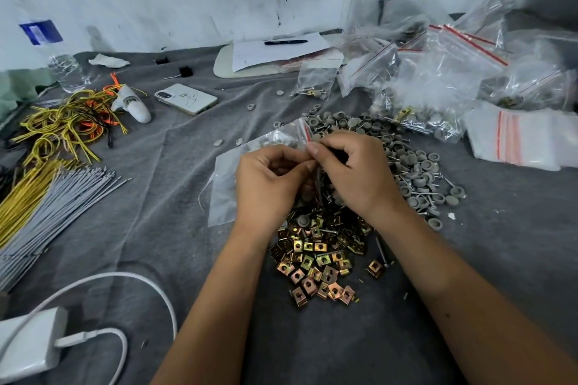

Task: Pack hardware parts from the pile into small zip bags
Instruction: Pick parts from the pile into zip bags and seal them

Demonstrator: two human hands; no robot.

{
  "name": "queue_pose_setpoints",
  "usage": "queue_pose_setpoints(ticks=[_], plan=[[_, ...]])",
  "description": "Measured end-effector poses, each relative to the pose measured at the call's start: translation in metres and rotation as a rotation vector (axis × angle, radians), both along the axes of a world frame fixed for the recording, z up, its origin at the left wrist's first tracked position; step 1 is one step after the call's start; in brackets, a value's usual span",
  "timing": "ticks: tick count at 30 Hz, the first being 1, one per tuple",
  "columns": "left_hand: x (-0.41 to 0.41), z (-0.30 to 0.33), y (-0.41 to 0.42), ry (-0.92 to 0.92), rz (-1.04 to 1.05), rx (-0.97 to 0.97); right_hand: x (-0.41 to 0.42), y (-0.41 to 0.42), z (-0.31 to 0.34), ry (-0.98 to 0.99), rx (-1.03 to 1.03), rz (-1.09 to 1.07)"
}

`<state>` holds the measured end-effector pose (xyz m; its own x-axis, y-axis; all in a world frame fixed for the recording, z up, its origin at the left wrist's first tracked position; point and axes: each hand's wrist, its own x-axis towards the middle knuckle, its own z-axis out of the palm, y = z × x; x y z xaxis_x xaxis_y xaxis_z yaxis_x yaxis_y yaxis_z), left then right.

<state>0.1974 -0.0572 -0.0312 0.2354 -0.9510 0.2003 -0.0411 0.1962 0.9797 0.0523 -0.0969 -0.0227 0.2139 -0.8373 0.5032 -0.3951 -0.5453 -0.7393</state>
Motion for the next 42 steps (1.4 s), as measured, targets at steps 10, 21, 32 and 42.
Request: queue_pose_setpoints(ticks=[10, 21, 32, 42], plan=[[-0.005, 0.0, -0.001, 0.064, 0.144, -0.025, 0.005, 0.005, 0.002, 0.101, -0.169, -0.104], [0.007, 0.015, 0.008, -0.401, 0.592, -0.257, -0.011, -0.008, -0.001, 0.247, -0.111, -0.22], [-0.009, 0.004, 0.002, -0.392, 0.502, -0.216, -0.01, 0.003, 0.004, -0.042, -0.226, -0.076], [-0.011, 0.007, 0.001, -0.138, 0.424, -0.161, -0.004, 0.003, 0.002, 0.241, -0.247, -0.064]])
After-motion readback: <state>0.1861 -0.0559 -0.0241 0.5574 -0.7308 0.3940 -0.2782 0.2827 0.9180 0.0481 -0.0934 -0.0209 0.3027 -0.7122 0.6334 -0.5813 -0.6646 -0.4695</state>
